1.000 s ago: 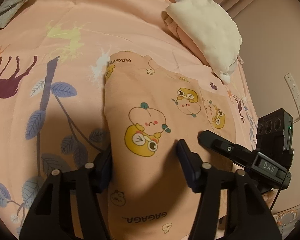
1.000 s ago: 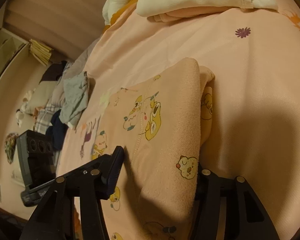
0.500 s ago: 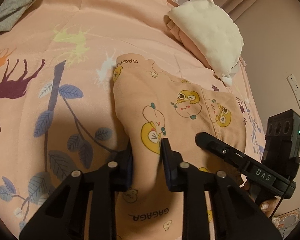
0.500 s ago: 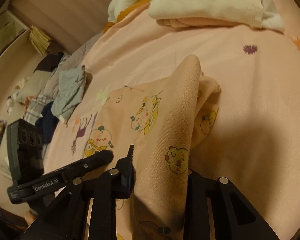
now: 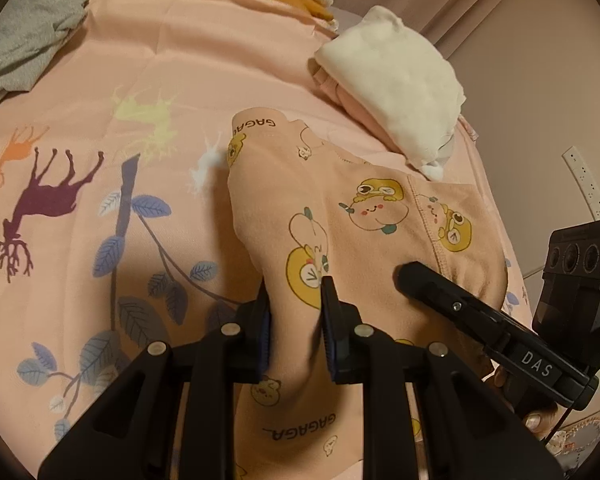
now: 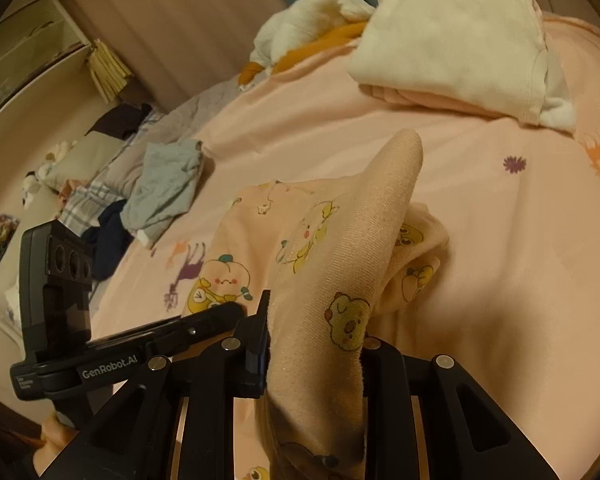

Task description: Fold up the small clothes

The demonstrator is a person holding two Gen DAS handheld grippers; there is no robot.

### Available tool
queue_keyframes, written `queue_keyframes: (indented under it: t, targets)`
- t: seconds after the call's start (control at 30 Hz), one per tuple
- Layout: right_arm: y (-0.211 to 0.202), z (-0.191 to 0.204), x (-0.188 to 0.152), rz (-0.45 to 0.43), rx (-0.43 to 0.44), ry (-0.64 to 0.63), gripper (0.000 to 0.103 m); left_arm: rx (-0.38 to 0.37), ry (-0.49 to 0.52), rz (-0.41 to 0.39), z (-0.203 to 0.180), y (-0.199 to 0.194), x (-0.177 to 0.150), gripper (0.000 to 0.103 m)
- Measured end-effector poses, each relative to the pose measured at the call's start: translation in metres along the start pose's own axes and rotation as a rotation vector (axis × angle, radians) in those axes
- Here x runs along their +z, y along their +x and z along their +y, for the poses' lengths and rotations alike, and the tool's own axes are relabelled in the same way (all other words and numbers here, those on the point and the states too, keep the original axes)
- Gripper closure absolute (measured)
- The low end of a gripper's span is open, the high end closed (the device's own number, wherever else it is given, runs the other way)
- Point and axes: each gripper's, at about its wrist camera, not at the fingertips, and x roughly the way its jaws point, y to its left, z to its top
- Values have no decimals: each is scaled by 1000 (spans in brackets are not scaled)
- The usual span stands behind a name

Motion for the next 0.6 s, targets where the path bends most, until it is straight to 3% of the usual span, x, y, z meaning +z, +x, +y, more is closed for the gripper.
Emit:
queue_keyframes:
  t: [0.6]
  targets:
    - [-26,38,-8,-39,20,-50,77,9,44,-61,-6,-49,-22,82]
